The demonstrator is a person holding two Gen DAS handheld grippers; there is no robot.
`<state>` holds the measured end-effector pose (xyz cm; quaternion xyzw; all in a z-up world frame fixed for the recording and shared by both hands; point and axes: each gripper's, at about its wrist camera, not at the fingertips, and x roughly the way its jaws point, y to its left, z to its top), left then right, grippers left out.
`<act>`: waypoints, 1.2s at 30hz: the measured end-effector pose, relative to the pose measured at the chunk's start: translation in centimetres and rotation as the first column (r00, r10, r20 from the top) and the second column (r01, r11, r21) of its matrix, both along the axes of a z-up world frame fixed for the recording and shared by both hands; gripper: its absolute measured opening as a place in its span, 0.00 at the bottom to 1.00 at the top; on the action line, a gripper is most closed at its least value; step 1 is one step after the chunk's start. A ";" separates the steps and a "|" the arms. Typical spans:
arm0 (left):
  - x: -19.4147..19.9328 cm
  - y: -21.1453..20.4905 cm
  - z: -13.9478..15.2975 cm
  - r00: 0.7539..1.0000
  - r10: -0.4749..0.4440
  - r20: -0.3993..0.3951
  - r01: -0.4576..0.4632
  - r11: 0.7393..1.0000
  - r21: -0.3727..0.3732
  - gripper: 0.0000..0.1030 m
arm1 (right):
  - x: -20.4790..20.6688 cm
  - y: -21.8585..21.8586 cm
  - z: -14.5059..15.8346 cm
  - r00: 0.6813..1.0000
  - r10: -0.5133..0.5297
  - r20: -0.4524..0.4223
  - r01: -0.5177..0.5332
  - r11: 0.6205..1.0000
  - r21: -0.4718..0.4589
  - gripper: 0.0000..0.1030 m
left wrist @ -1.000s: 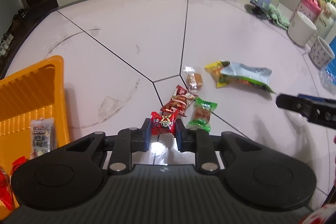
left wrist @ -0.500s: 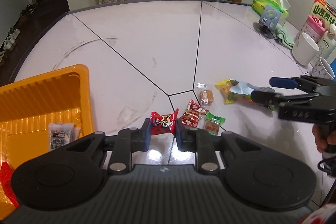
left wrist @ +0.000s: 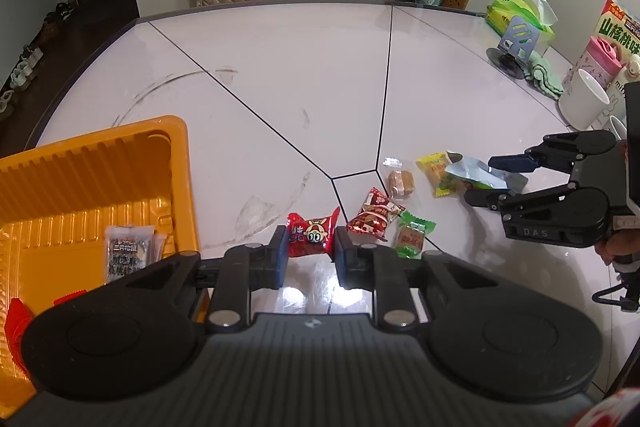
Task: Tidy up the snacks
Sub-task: 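Grasp the red candy with the left tool while the right tool grasps the silver-green bag, then carry the red candy and silver-green bag over the orange tray with both tools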
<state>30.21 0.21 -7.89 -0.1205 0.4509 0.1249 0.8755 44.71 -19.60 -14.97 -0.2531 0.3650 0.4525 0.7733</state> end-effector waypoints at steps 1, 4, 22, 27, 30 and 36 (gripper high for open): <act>0.1 0.0 0.0 1.000 0.001 0.000 -0.001 1.000 0.000 0.20 | -0.1 -0.1 0.1 1.000 0.002 -0.005 -0.002 1.000 -0.004 0.39; 0.1 0.1 0.1 1.000 0.001 0.002 -0.001 1.000 -0.003 0.20 | -0.4 -0.3 0.2 0.999 -0.010 -0.037 0.009 1.000 -0.017 0.37; -2.3 -0.2 1.6 0.999 -0.033 0.040 0.034 0.999 -0.024 0.20 | -5.0 -5.0 2.1 0.876 -0.336 -0.347 0.395 0.911 0.115 0.28; -3.9 0.2 3.0 0.997 -0.035 0.076 0.037 0.999 -0.032 0.20 | -7.2 -5.4 4.3 0.851 -0.344 -0.397 0.442 0.878 0.186 0.28; -5.2 1.0 3.8 0.995 -0.025 0.093 0.029 0.999 -0.039 0.20 | -8.6 -4.6 5.8 0.846 -0.329 -0.420 0.446 0.867 0.220 0.28; -8.8 3.0 5.5 0.993 0.010 0.120 -0.005 0.999 -0.042 0.20 | -11.6 -1.1 8.8 0.859 -0.267 -0.436 0.412 0.866 0.282 0.28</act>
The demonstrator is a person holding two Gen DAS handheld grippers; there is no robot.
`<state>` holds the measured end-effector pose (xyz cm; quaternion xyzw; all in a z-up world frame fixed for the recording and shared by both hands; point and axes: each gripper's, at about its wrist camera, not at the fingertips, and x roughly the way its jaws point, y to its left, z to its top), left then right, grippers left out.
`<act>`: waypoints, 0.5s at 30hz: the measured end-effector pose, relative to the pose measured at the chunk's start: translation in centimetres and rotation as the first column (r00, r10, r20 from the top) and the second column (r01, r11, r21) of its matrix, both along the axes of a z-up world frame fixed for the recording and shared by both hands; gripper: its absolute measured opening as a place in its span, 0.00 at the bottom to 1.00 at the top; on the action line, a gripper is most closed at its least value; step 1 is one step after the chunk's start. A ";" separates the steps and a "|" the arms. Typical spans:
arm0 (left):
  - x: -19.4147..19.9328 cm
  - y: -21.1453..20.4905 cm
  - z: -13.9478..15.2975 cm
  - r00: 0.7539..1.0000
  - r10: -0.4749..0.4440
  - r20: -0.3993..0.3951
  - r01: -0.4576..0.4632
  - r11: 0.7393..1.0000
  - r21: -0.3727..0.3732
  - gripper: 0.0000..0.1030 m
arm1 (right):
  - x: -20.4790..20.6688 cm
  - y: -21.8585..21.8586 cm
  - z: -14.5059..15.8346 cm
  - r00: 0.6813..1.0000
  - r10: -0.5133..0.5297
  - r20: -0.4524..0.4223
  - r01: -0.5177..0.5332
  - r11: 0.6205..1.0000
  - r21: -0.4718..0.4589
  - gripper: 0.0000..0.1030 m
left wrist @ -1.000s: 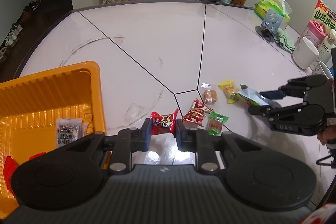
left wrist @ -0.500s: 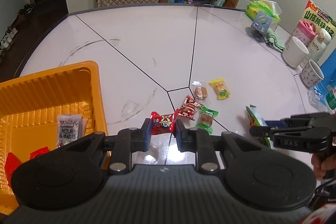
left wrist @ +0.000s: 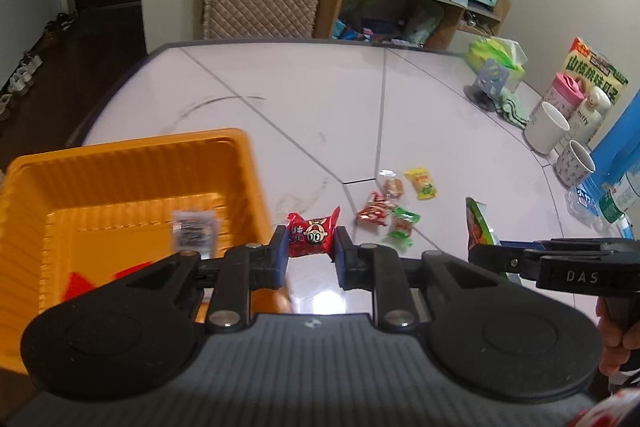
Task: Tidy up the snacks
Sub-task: 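Carry the red candy and silver-green bag over the orange tray with both tools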
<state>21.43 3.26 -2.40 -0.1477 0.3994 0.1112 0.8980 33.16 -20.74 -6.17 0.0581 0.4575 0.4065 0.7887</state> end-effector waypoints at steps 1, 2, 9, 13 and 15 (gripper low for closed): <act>-0.7 0.5 0.2 1.000 0.010 0.004 -0.010 1.000 0.000 0.20 | -0.5 0.8 0.4 1.000 0.010 0.000 -0.010 1.000 0.010 0.28; -1.5 1.1 0.4 1.000 0.020 0.007 -0.020 1.000 0.001 0.20 | -1.0 1.6 0.8 1.000 0.020 -0.002 -0.020 1.000 0.022 0.28; -6.2 5.6 1.4 0.992 0.122 0.017 -0.122 0.992 0.014 0.20 | -3.9 7.9 2.4 0.994 0.108 0.003 -0.108 0.990 0.086 0.28; -8.1 8.3 1.6 0.983 0.182 0.019 -0.182 0.983 0.022 0.20 | -4.9 11.5 2.7 0.990 0.140 0.001 -0.140 0.984 0.110 0.28; -8.8 9.5 1.6 0.978 0.208 0.017 -0.209 0.978 0.022 0.20 | -5.4 13.2 2.7 0.988 0.155 0.001 -0.154 0.981 0.116 0.28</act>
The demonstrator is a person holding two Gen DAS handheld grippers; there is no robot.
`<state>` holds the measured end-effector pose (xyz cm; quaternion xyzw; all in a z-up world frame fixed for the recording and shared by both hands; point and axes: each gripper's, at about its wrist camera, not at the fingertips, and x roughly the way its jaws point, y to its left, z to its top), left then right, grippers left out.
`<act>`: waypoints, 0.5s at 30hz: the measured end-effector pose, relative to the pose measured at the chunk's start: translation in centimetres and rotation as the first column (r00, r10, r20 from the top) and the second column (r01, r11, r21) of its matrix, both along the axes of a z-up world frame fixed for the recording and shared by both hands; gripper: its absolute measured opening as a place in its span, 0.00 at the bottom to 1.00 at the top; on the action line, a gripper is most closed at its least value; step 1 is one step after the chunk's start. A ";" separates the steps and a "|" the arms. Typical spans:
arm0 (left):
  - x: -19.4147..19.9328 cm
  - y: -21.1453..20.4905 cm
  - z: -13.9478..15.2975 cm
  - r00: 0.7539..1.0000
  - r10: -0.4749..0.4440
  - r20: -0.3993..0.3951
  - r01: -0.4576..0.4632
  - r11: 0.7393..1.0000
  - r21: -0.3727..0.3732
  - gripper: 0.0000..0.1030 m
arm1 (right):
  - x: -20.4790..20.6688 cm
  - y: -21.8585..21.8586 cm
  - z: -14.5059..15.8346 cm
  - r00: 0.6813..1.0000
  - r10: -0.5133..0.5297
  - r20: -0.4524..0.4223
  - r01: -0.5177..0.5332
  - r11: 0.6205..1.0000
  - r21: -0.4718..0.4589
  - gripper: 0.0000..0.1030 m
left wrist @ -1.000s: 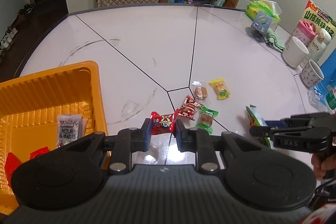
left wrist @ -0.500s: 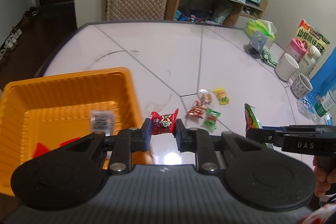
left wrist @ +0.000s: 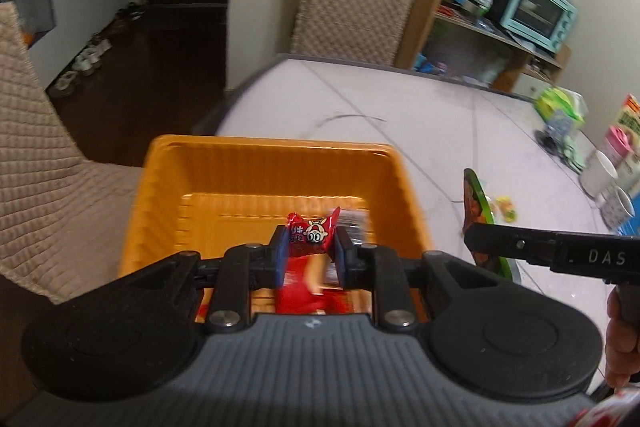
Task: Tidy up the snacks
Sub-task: 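Carry the red candy and silver-green bag over the orange tray with both tools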
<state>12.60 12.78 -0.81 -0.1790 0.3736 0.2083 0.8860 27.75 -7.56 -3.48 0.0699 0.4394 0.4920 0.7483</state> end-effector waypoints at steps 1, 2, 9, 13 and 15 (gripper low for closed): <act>-0.2 0.5 0.0 1.000 0.011 -0.001 -0.011 1.000 0.000 0.20 | -0.2 0.9 0.0 1.000 0.005 -0.001 -0.005 1.000 0.000 0.28; -0.3 1.0 0.0 1.000 0.021 -0.002 -0.021 1.000 0.000 0.20 | -0.4 1.8 -0.2 1.000 0.011 -0.001 -0.011 1.000 -0.002 0.28; -0.8 3.8 -0.7 0.998 0.057 -0.014 -0.057 0.998 -0.004 0.20 | -1.3 7.6 -1.8 1.000 0.023 -0.016 -0.024 0.999 -0.047 0.28; -0.5 4.9 -1.4 0.998 0.062 -0.026 -0.062 0.998 -0.004 0.20 | -1.3 10.0 -3.1 1.000 0.012 -0.016 -0.014 0.996 -0.091 0.28; -0.2 5.5 -1.7 0.997 0.063 -0.034 -0.064 0.998 -0.007 0.20 | -1.1 11.0 -3.7 1.000 0.002 -0.014 -0.004 0.994 -0.110 0.28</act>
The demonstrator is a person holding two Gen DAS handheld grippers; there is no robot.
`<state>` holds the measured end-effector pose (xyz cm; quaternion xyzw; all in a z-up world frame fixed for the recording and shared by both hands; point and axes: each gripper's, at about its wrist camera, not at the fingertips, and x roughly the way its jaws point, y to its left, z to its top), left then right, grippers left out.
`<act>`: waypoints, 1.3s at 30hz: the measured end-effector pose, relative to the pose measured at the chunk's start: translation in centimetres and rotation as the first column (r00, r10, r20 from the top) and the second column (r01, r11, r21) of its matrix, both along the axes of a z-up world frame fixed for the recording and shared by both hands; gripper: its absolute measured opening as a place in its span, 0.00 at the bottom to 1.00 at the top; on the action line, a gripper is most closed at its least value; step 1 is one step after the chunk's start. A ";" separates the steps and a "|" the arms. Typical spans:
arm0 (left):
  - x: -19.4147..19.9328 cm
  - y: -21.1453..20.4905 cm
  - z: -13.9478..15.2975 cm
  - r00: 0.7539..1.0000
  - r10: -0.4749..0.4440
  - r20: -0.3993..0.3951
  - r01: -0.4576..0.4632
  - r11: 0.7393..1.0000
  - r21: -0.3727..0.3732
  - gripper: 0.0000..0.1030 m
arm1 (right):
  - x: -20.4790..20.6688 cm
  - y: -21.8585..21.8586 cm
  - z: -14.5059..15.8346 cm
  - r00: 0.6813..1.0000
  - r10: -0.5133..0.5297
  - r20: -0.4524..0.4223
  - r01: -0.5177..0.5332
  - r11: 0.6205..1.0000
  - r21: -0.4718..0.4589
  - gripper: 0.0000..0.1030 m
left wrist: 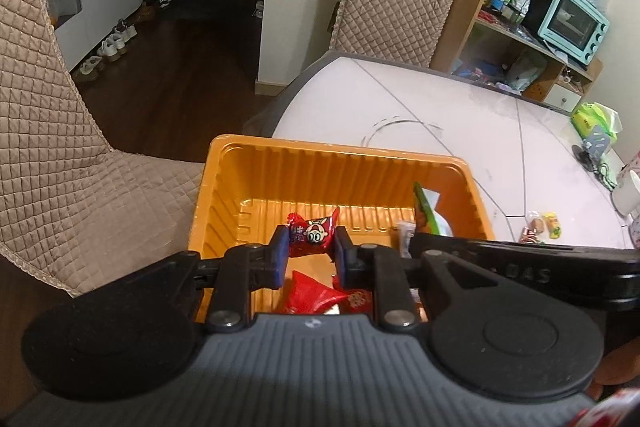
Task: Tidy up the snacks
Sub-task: 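Carry the red candy and silver-green bag over the orange tray with both tools, then open both tools to drop the snacks into the orange tray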
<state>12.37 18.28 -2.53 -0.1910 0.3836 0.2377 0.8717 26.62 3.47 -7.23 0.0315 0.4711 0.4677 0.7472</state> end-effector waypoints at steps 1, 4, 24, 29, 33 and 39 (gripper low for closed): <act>0.2 0.2 -0.2 1.000 0.000 -0.002 0.000 1.000 -0.002 0.20 | 0.1 0.5 -0.2 1.000 -0.008 -0.004 0.008 1.000 -0.005 0.28; 0.5 0.8 -0.5 1.000 0.000 -0.011 0.000 1.000 -0.004 0.20 | 0.6 1.4 -0.8 1.000 -0.026 -0.007 0.026 1.000 -0.017 0.29; 1.0 2.1 -1.9 0.999 -0.013 -0.034 0.012 1.000 -0.025 0.20 | 1.7 2.2 -1.6 0.994 -0.107 -0.005 0.106 0.993 -0.045 0.52; 1.4 1.7 -1.9 0.999 -0.025 -0.034 0.024 0.999 -0.027 0.20 | 1.5 1.5 -1.7 0.995 -0.103 0.007 0.103 0.992 -0.071 0.52; 1.9 1.5 -1.9 0.999 -0.040 -0.034 0.039 0.999 -0.028 0.21 | 1.4 1.2 -1.9 0.995 -0.101 0.014 0.101 0.991 -0.087 0.52; 2.8 1.1 -2.0 0.997 -0.064 -0.036 0.063 0.998 -0.026 0.21 | 1.4 0.6 -2.0 0.995 -0.099 0.024 0.101 0.990 -0.101 0.52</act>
